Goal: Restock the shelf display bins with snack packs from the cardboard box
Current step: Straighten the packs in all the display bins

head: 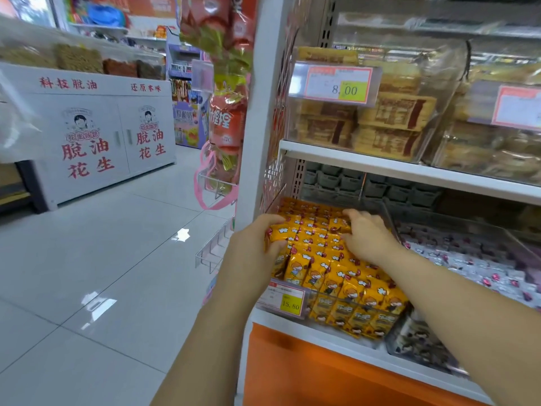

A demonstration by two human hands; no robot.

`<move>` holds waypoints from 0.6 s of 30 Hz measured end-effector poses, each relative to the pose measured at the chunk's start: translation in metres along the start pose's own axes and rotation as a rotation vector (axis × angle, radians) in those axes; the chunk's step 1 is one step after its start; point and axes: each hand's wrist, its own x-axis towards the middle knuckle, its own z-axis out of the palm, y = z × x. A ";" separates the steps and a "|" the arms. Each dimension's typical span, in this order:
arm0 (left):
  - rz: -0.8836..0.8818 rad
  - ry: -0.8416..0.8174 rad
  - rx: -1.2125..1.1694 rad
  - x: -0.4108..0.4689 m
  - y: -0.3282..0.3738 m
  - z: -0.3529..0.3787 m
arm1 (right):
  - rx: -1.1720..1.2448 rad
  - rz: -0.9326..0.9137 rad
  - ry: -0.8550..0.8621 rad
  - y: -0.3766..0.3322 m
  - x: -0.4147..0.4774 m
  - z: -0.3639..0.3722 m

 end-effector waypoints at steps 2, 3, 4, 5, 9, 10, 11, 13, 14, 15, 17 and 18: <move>-0.002 -0.016 -0.011 0.003 -0.002 0.002 | -0.070 0.027 -0.018 0.005 0.009 0.006; 0.000 -0.026 -0.022 0.005 -0.003 0.003 | -0.114 0.039 -0.021 0.007 0.012 0.007; 0.002 -0.034 -0.035 0.005 -0.004 0.003 | -0.160 0.045 -0.012 0.010 0.014 0.009; 0.003 -0.042 -0.052 0.006 -0.005 0.003 | -0.200 0.044 0.016 0.012 0.016 0.009; 0.017 -0.079 -0.107 0.005 -0.007 -0.001 | -0.170 -0.017 0.183 0.007 0.014 0.003; 0.026 -0.091 -0.109 0.004 -0.007 -0.002 | -0.099 -0.049 0.205 0.002 0.011 0.000; 0.032 -0.103 -0.109 0.003 -0.007 -0.002 | -0.006 -0.079 0.213 -0.005 0.007 -0.005; 0.035 -0.115 -0.116 0.003 -0.008 -0.002 | 0.211 -0.146 0.194 -0.020 -0.006 -0.015; 0.037 -0.102 -0.122 0.002 -0.009 -0.003 | 0.320 -0.186 0.183 -0.028 -0.013 -0.021; 0.037 -0.075 -0.129 0.001 -0.010 -0.004 | 0.418 -0.222 0.170 -0.036 -0.021 -0.027; 0.041 0.003 -0.146 0.000 -0.012 -0.009 | 0.540 -0.280 0.142 -0.050 -0.036 -0.036; 0.042 0.034 -0.148 0.000 -0.012 -0.011 | 0.570 -0.304 0.132 -0.056 -0.042 -0.039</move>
